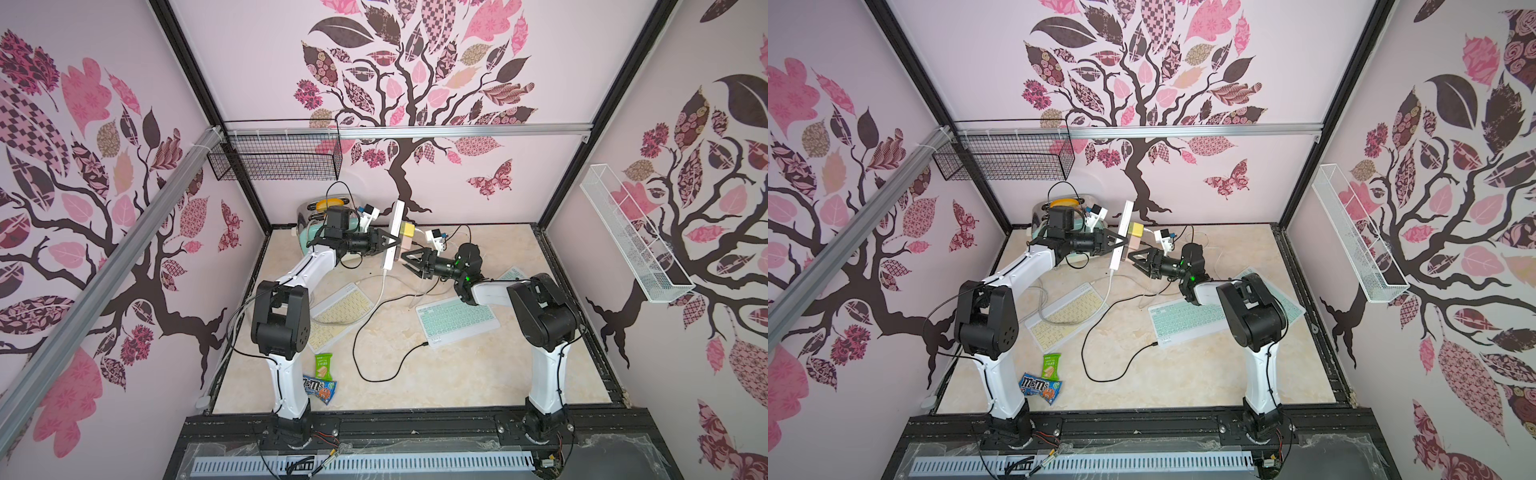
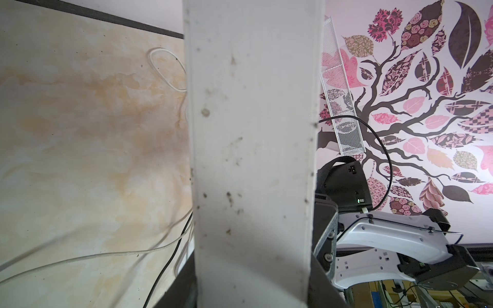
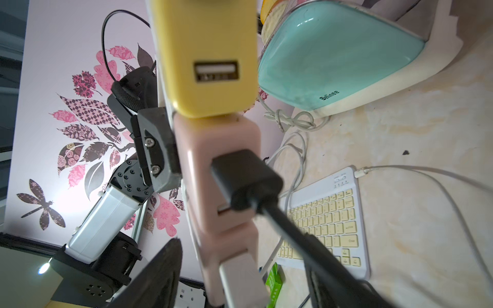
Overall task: Unplug the wireless keyboard
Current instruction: Remove the plug from the socket.
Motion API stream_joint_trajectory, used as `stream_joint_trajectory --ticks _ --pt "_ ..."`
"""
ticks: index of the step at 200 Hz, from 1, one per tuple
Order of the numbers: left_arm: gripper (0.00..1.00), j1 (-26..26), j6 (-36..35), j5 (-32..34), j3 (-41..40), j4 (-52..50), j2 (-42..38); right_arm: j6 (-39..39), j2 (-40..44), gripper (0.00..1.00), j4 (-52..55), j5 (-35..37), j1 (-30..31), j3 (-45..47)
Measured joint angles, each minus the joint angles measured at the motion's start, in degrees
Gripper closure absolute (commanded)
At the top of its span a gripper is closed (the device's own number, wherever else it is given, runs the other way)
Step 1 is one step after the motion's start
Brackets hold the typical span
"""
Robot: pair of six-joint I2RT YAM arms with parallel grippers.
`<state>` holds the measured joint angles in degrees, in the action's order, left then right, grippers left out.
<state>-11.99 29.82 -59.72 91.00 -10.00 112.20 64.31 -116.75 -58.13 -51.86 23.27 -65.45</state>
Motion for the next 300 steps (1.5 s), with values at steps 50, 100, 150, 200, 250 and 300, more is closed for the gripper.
stream_joint_trajectory --ticks 50,100,150,200,250,300 --pt "1.0 0.07 0.52 -1.25 0.02 0.52 -0.09 5.53 -1.88 0.5 -7.98 0.35 0.68 -2.36" --pt "1.0 0.13 1.51 -2.16 0.02 0.96 -0.2 7.61 -2.89 0.61 -10.69 0.61 0.68 -2.34" --pt "1.0 0.17 2.84 -2.89 0.07 2.01 -0.2 9.66 -2.91 0.45 -13.99 0.37 0.72 -2.32" --pt "1.0 0.17 3.43 -3.32 0.07 2.71 -0.2 11.02 -4.63 0.55 -17.53 0.31 1.16 -2.71" --pt "1.0 0.39 4.15 -3.54 0.04 2.67 -0.2 12.57 -5.68 0.82 -19.87 0.61 1.25 -2.93" --pt "1.0 0.46 5.14 -3.87 0.04 3.78 -0.2 13.99 -5.68 1.0 -20.83 0.7 1.2 -3.19"
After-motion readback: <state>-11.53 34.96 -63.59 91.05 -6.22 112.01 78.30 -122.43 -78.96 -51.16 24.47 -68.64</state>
